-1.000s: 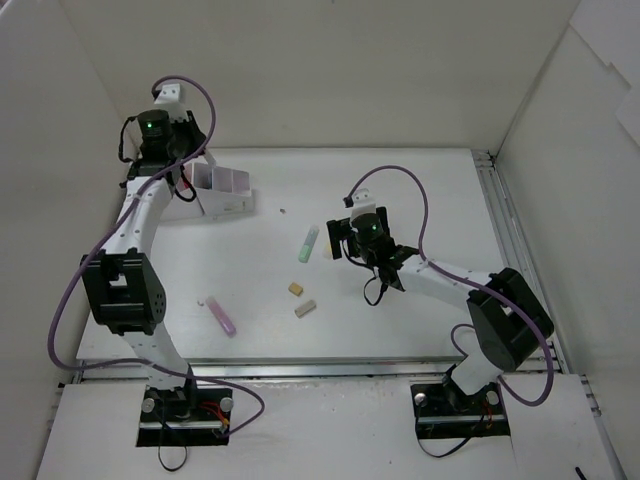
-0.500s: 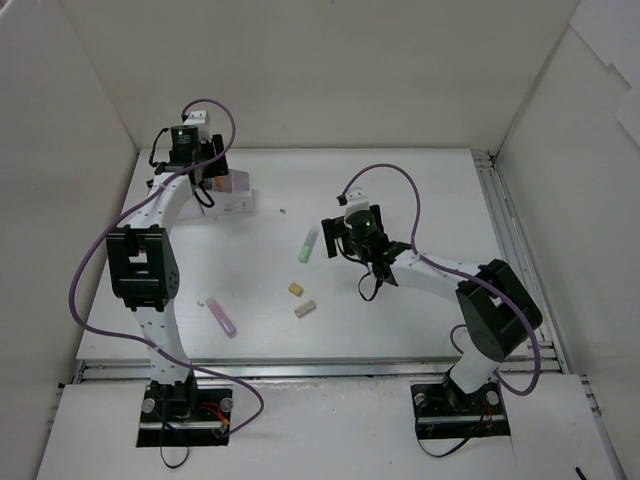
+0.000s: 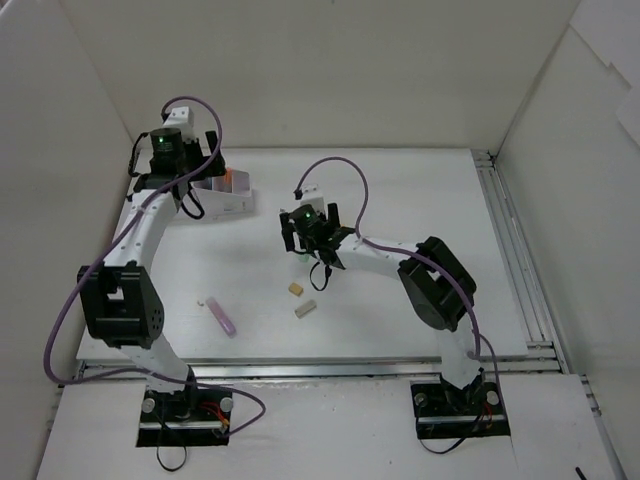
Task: Sort the stationery into containers
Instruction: Pick up the pen from the center of the board.
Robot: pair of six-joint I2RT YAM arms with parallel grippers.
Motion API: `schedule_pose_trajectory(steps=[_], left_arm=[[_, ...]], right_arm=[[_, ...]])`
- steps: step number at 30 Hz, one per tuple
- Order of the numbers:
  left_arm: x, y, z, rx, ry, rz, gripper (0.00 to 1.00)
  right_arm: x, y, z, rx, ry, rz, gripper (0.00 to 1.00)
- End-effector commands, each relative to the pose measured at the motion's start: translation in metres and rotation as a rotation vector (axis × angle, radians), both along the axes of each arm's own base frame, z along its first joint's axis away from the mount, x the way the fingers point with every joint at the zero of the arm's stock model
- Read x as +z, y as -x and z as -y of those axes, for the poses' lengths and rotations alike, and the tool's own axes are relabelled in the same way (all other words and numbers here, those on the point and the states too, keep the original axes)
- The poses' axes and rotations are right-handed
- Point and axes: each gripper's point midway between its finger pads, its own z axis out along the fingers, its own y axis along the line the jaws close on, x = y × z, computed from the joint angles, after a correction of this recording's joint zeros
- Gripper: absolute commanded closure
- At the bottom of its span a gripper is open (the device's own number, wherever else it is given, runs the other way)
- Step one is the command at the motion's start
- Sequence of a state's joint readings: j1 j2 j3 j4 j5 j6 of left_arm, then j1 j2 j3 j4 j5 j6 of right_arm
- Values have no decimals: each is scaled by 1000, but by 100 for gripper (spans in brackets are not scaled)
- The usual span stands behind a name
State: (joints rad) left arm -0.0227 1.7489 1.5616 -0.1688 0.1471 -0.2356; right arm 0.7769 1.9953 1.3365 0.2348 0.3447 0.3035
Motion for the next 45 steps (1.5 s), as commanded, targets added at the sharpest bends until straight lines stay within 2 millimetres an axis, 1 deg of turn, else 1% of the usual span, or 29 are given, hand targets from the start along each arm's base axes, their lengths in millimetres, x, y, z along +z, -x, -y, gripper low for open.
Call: schedule_pose_trajectory(steps=[1, 3, 4, 5, 7, 8, 10, 13, 14, 17, 22, 25, 26, 28, 29, 30, 31, 32, 33, 34, 35, 36, 37, 38, 39, 41, 42, 43, 45], left_arm=[[65, 22, -1, 31, 36, 163, 1], [61, 38, -3, 46, 40, 161, 1], [52, 45, -4, 58, 48, 141, 0], [59, 51, -5, 62, 50, 157, 1], [53, 61, -7, 73, 48, 141, 0], [57, 66, -7, 71, 47, 152, 0], [55, 72, -8, 77, 41, 144, 1], [60, 82, -10, 82, 30, 150, 1], [60, 84, -10, 81, 29, 148, 0], [61, 89, -9, 70, 27, 141, 1], [56, 100, -7, 57, 31, 125, 0], [56, 106, -5, 45, 29, 120, 1], [56, 106, -3, 29, 29, 120, 0], [60, 106, 9, -57, 22, 129, 1], [58, 107, 15, -102, 21, 117, 0], [59, 108, 22, -157, 16, 116, 1], [57, 112, 42, -291, 0, 116, 0], [55, 114, 48, -345, -8, 118, 1], [51, 120, 64, -435, -2, 114, 1], [47, 124, 71, -499, -39, 126, 1], [45, 128, 82, -562, -67, 142, 1], [40, 138, 93, -626, -72, 147, 1], [38, 144, 101, -688, -118, 164, 0], [35, 151, 110, -740, -140, 174, 1], [32, 167, 128, -816, -160, 191, 1], [28, 182, 145, -914, -239, 228, 1], [28, 201, 164, -999, -259, 253, 1], [22, 212, 172, -1050, -276, 241, 0], [21, 228, 186, -1125, -337, 277, 0]], right_arm=[[-4, -5, 21, -186, 69, 3, 2], [-18, -2, 16, -182, 61, -28, 2], [-22, 1, 11, -164, 53, -46, 2], [-26, 2, 9, -165, 51, -56, 3], [-37, 4, 6, -157, 56, -80, 7], [-40, 4, 7, -161, 60, -87, 8], [-47, 9, 6, -156, 74, -100, 16], [-46, 13, 9, -162, 77, -104, 42], [-43, 14, 10, -157, 81, -100, 54], [-38, 17, 9, -139, 89, -92, 65], [-40, 23, 10, -120, 96, -105, 63], [-46, 32, 10, -101, 88, -137, 64], [-47, 35, 13, -91, 89, -147, 69], [-48, 41, 13, -57, 97, -160, 77], [-42, 45, 13, -16, 109, -147, 86], [-39, 47, 13, 13, 112, -146, 88], [-40, 55, 12, 54, 111, -158, 88], [-18, 53, 11, 97, 100, -114, 89], [-10, 59, 7, 149, 85, -114, 89], [-2, 64, 5, 186, 75, -109, 89], [23, 69, 5, 236, 58, -86, 89], [34, 78, 0, 290, 23, -102, 89], [44, 82, 0, 313, -4, -116, 89], [56, 96, 7, 343, -16, -157, 89], [64, 107, 5, 388, -79, -209, 89], [76, 125, 15, 412, -153, -302, 88], [80, 133, 17, 449, -212, -369, 88], [87, 139, 17, 473, -244, -402, 88], [95, 163, 19, 557, -297, -506, 88]])
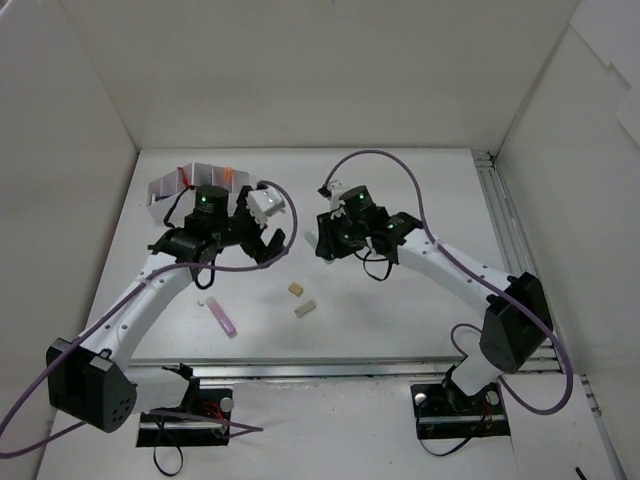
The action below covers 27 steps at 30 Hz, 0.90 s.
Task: Sort the stationery into containers
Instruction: Pick up the pen from the center of the board.
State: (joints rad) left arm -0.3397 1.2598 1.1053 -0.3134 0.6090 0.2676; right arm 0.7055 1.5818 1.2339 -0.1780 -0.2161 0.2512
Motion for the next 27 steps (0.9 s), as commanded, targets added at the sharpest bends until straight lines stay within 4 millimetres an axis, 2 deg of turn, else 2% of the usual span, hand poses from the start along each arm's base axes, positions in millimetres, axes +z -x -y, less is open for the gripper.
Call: schedule_pose_trajectory(steps=[1, 3, 5, 7, 8, 10, 12, 16, 23, 26, 27], left_arm=[[30, 37, 37, -256, -55, 222, 1], [26, 42, 46, -276, -105, 258, 0], [27, 53, 64, -316, -131, 284, 1], [19, 48, 69, -305, -195, 295, 1], [22, 51, 77, -315, -206, 305, 0], [10, 44, 79, -289, -266, 291, 1], [1, 42, 81, -290, -301, 277, 3], [-6, 53, 90, -340, -302, 272, 6], [1, 78, 105, -458, -233, 310, 10], [2, 80, 110, -481, -231, 314, 14], [1, 79, 111, -481, -235, 310, 22]], right_arm=[[24, 53, -3, 190, -131, -228, 88], [27, 69, 0, 226, -133, -283, 88], [34, 77, 2, 247, -135, -314, 87], [43, 87, -3, 283, -181, -360, 88], [48, 96, -6, 314, -213, -392, 88], [56, 100, -8, 323, -242, -412, 89], [63, 101, -8, 315, -260, -415, 88], [75, 98, -5, 284, -286, -411, 88], [82, 92, -6, 262, -303, -409, 89], [90, 88, -8, 267, -316, -393, 90], [94, 87, -10, 267, -321, -385, 90]])
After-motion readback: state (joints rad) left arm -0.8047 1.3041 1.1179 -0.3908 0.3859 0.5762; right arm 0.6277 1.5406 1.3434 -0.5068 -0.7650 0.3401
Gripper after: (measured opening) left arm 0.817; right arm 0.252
